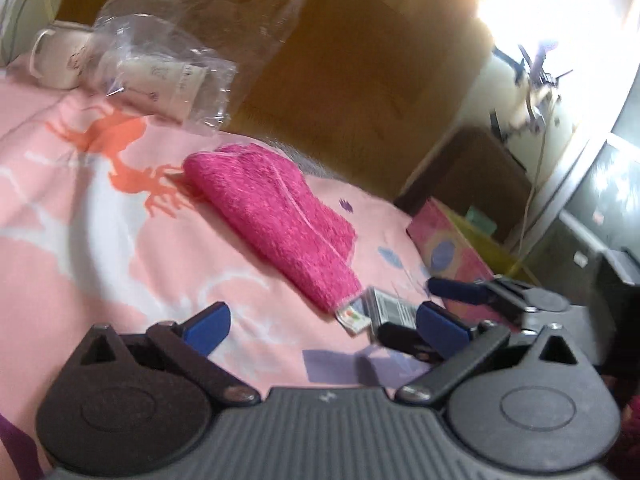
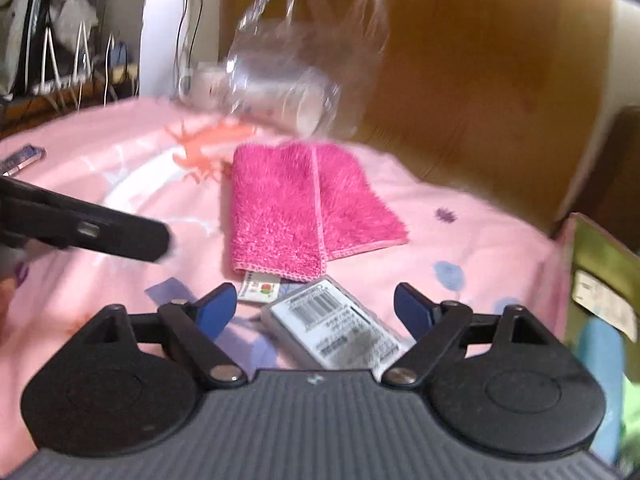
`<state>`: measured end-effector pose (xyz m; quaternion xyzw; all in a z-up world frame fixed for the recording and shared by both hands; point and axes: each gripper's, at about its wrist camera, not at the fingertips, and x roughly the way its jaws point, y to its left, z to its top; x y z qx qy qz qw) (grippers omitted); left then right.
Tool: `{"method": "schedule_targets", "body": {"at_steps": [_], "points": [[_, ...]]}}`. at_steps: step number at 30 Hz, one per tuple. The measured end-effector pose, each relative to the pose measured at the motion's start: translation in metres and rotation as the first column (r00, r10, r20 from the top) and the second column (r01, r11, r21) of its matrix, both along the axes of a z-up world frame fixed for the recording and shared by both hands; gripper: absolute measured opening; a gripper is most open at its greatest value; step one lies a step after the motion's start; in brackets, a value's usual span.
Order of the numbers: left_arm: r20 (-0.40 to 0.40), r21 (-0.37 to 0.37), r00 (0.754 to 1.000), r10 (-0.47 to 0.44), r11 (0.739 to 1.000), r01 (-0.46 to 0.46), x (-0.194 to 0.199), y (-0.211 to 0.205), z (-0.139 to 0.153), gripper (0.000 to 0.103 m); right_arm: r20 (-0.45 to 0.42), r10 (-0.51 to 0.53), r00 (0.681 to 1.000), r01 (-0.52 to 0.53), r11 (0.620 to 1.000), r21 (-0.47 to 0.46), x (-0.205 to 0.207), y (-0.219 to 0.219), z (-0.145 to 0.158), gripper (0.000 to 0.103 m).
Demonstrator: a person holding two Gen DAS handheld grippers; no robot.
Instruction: Organize soft objects
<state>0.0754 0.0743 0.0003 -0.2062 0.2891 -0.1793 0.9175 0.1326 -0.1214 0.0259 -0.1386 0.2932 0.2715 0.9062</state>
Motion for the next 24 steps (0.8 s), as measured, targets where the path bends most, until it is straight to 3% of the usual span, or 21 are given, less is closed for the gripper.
{"method": "schedule_targets", "body": {"at_steps": [2,5,12,16,19,24], "points": [[-0.002,-0.037,1.000,0.018,0.999,-0.018,0.001,0.006,-0.001,0.103,-0.074,0.004,0.997,-0.006,1.000,-0.026,0.015,0.001,-0.006,0.087],[0.003,-0.042,1.000,0.011,0.999,-0.011,0.002,0.005,-0.001,0.103,-0.163,0.000,0.987,0.013,0.997,0.080,0.018,-0.013,-0.009,0.076],[0.021,0.030,0.999,-0.028,0.999,0.027,-0.002,-0.008,0.002,0.103,-0.123,-0.055,0.991,0.069,0.991,0.113,-0.054,-0.014,-0.008,0.075],[0.022,0.080,0.996,-0.084,0.993,0.082,-0.004,-0.018,0.004,0.103,-0.063,-0.023,0.998,0.030,0.992,0.122,-0.105,-0.003,-0.013,0.078],[0.006,0.118,0.990,-0.139,0.983,0.138,-0.005,-0.027,0.005,0.103,-0.008,-0.045,0.999,0.046,0.991,0.125,-0.126,-0.009,-0.010,0.090],[0.004,0.118,0.971,-0.238,0.965,0.235,-0.024,-0.038,0.009,0.103,0.001,-0.103,0.995,0.102,0.983,0.151,-0.136,-0.028,-0.010,0.090]]}}
